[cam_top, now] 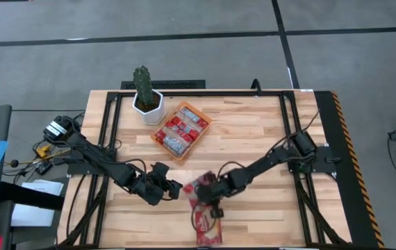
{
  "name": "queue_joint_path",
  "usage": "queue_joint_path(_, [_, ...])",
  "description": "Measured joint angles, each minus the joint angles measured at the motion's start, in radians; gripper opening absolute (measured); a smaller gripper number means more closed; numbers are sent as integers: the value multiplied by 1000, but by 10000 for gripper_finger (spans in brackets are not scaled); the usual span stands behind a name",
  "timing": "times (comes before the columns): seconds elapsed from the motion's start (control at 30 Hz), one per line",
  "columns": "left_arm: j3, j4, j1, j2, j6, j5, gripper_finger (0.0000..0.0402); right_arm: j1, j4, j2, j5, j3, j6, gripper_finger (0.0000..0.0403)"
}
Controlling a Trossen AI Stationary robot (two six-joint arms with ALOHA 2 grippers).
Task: Sort popcorn bags into baskets
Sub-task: Put the popcorn bag into the orange bin
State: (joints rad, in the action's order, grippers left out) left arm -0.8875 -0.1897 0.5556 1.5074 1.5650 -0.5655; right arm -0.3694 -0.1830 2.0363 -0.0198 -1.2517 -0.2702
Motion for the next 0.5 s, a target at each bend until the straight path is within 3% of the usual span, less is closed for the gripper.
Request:
queue_joint_path(0.2, [0, 9, -1, 0, -1, -24, 215, -33, -64, -75, 44, -17, -25, 20])
queue_joint_path(0.5, [0, 55, -4, 8, -61, -23, 215, -113, -323, -150, 249, -17, -290, 27])
